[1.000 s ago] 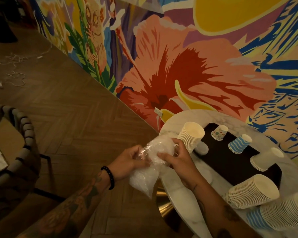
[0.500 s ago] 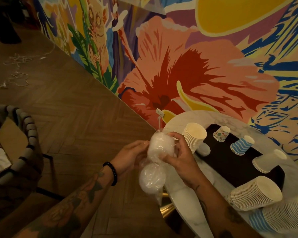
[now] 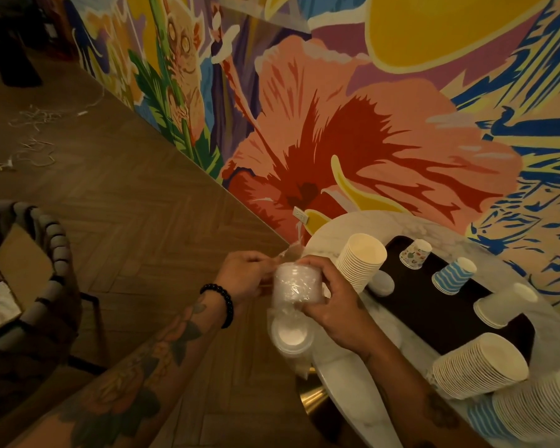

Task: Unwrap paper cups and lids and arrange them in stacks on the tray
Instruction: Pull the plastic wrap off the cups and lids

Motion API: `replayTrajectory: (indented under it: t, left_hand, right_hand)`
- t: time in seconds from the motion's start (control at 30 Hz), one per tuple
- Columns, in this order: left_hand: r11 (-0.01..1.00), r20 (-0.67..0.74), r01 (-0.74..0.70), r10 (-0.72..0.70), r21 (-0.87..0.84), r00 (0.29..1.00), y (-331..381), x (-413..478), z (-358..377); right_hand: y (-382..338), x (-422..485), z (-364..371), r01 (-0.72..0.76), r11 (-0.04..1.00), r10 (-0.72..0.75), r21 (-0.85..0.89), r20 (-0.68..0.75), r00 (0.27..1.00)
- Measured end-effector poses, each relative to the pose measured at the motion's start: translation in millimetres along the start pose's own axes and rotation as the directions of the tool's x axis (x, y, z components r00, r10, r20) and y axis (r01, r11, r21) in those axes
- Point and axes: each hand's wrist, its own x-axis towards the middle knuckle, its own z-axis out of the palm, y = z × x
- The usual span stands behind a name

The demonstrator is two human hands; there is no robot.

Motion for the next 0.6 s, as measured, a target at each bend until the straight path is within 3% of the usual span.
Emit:
replayTrajectory:
  t: [0.23,0.33,0.6]
  left_hand:
    - [0.972,-0.074,0.157,-0.172,-0.172,0.982,-7.5,7.5,3.6]
    - [0.967,0.029,0.220,-0.219,-0.124,0.975,-10.8,4.1,5.8]
    - [0.945,0.249,0.300,-0.262,-0.132,0.932,-17.7,-2.4,-17.4]
  right_hand:
    - [-4.6,-2.8,6.2,0.041,0.996,-0.049,-0.074,-0.099,0.994]
    - [-7.8,-1.1,9.5,0.081,0.990,-0.097,-0.120,-0.141,0.985]
    - [-0.8,-5.9,15.5,0.068,0.996,-0.077,-0.050,-0.211,0.974]
